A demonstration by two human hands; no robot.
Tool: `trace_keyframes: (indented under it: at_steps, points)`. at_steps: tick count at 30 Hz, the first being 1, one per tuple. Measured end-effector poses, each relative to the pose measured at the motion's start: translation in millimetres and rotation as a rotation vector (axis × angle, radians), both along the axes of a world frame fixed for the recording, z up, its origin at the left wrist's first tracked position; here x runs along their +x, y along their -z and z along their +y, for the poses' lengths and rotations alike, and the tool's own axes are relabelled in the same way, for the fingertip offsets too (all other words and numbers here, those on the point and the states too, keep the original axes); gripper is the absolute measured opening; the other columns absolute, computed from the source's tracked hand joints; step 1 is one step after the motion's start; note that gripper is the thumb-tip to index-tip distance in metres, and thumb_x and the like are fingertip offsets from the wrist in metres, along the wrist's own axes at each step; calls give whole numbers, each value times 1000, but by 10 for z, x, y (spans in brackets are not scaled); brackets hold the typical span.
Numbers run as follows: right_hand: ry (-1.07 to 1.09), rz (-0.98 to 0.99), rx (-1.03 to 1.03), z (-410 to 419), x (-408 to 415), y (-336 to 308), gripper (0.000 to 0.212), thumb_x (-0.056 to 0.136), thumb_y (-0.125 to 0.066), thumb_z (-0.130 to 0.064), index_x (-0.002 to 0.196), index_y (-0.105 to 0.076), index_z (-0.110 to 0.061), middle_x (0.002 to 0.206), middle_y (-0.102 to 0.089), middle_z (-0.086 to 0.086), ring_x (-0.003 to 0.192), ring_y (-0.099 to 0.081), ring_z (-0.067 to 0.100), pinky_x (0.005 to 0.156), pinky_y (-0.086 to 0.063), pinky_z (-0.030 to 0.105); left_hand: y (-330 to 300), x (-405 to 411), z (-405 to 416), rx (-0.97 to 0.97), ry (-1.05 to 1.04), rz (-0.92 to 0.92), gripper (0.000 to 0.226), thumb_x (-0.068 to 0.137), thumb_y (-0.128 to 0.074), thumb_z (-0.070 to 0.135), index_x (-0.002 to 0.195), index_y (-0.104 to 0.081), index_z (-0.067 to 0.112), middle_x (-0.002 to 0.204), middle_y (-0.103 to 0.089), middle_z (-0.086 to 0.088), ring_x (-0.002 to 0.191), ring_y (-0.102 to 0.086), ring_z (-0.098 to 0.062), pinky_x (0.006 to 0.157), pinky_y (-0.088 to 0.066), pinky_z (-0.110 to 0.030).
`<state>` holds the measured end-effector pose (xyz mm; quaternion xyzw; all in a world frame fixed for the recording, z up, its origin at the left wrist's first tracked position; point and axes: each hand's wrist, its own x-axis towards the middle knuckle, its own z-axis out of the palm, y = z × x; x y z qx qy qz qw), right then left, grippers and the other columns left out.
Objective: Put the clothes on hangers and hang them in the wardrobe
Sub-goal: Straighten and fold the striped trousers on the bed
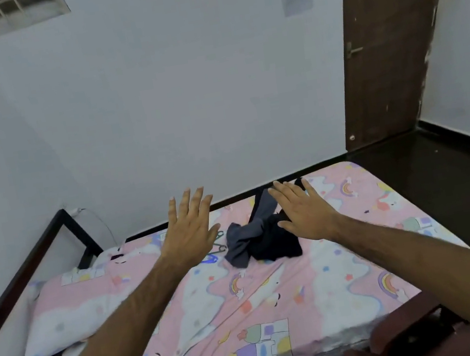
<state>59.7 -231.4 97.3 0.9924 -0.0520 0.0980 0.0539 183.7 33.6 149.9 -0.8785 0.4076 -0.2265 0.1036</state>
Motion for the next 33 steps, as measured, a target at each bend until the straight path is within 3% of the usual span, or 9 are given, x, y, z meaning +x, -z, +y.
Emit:
trace_keyframes:
  at_steps: [12,18,22,25,28,30,32,33]
  points:
    - [263,302,145,180,1061,1086,74,105,-44,-45,162,-8,-16,170,-6,9,156,-10,28,123,-7,55,926,1948,-101,119,178,198,55,82,-76,40,127,-64,12,144,-54,-14,133,-50,-40,105,-38,-66]
    - [290,416,200,-72,1606,1621,66,104,-45,-40,159,-19,-15,166,-18,8,152,-19,28,123,-13,52,1517,2640,-666,181,243,332,50,94,-61,39,137,-55,14,154,-43,-12,144,-36,-38,115,-23,-64]
    - [265,451,319,-465,2249,2394,66,102,-49,-39,158,-22,-16,165,-21,6,149,-25,29,120,-23,45,2284,3051,-1111,309,238,448,50,79,-78,35,123,-65,15,139,-58,-12,130,-54,-38,103,-43,-66]
    - [272,476,475,-738,2731,3164,69,102,-52,-31,160,-19,-17,169,-14,2,152,-20,25,122,-23,43,3037,3359,-1501,344,219,562,51,92,-63,35,139,-53,18,156,-41,-8,145,-35,-33,115,-28,-62]
    - [235,395,485,-942,3126,3945,84,95,-57,-19,163,-7,-22,171,0,-5,157,-5,22,123,-20,52,3732,3588,-1894,357,277,623,54,99,-51,30,151,-37,23,166,-20,1,153,-17,-21,122,-11,-53]
    - [121,345,319,-1043,3340,4437,96,86,-69,-23,163,-12,-21,170,-11,-2,157,-7,24,121,-17,60,4135,3715,-2167,334,355,646,59,96,-53,21,153,-36,22,166,-20,0,153,-18,-20,123,-12,-50]
    - [67,384,190,-1102,3544,4832,97,78,-78,-34,158,-27,-13,156,-43,6,150,-30,29,120,-14,64,4512,3836,-2441,353,408,680,66,92,-52,12,154,-32,18,165,-23,-2,152,-21,-19,123,-15,-47]
    - [80,397,156,-1115,3610,4975,88,79,-78,-35,153,-39,-11,140,-59,7,139,-46,28,121,-13,64,4678,3881,-2569,375,434,708,69,89,-50,10,155,-29,17,165,-24,-3,152,-21,-19,123,-17,-44]
